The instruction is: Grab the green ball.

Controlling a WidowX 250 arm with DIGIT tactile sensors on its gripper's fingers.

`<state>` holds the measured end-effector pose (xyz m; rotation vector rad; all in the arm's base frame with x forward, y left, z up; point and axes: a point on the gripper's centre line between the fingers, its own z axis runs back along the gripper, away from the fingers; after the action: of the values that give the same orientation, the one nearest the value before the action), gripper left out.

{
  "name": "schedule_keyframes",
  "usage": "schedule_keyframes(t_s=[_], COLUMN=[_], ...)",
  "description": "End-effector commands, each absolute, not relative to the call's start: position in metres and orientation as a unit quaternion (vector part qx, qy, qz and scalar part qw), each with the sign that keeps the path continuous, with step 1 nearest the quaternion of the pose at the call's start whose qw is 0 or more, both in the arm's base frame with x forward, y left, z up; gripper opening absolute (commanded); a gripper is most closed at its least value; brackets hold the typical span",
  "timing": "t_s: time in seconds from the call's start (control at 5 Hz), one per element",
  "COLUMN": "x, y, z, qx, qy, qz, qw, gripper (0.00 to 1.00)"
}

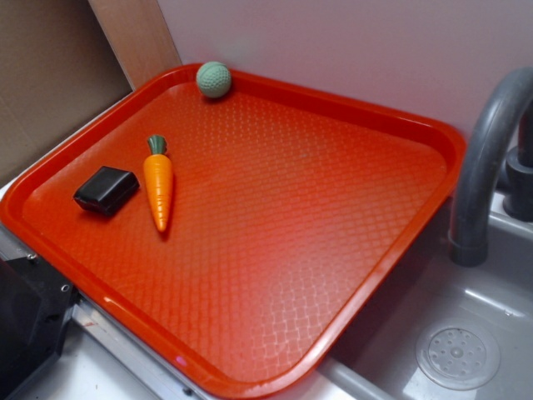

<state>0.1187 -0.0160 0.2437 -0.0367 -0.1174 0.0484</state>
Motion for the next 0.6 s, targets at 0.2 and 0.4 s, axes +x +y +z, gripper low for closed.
schedule_keyframes(t_s=[0.2,0.4], x=[0.169,0.207], y=[0.003,0.026], z=[0.206,0.175], qx=[0.042,0.074], qy=[-0.114,-0.144], qz=[0.017,0.069], qw=[0.992,0.984], gripper=[1.00,1.00])
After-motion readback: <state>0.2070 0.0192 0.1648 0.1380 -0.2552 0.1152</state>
